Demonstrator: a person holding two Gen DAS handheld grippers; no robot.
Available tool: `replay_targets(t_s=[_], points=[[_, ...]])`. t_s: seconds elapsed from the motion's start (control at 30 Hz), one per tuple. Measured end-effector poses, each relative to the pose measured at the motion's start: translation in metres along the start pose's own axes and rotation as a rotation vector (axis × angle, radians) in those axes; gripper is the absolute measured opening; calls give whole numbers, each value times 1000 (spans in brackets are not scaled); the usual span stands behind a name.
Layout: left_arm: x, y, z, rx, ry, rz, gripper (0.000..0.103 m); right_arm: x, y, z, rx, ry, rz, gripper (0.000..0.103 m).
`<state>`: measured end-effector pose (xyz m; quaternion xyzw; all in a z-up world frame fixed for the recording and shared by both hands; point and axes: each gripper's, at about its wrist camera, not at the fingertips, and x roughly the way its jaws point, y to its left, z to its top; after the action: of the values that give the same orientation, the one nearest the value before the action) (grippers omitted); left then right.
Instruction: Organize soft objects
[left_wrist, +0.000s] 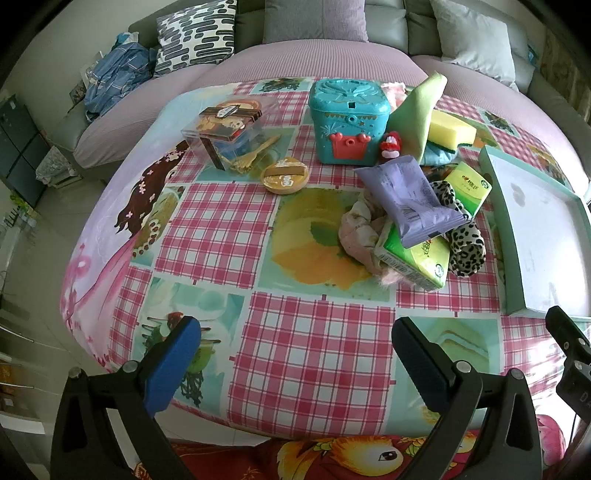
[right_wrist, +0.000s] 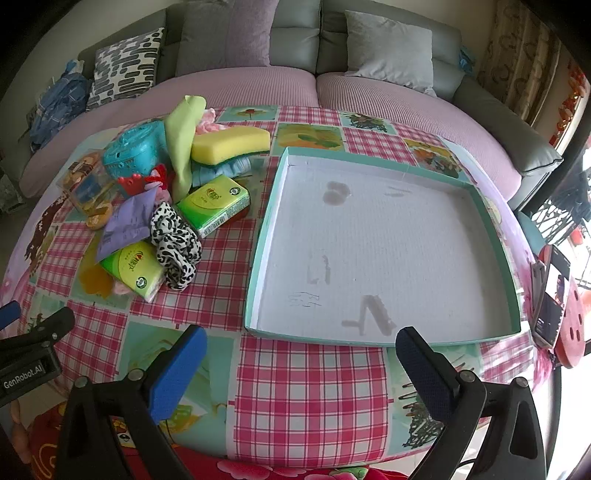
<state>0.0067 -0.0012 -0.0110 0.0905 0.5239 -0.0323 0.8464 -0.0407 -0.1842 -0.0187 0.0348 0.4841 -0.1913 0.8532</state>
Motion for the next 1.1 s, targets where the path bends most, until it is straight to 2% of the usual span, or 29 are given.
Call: replay_targets(t_s=[1.1], points=[[1, 2, 1, 2, 7, -6, 103, -1, 1, 0, -12, 0, -12, 103]])
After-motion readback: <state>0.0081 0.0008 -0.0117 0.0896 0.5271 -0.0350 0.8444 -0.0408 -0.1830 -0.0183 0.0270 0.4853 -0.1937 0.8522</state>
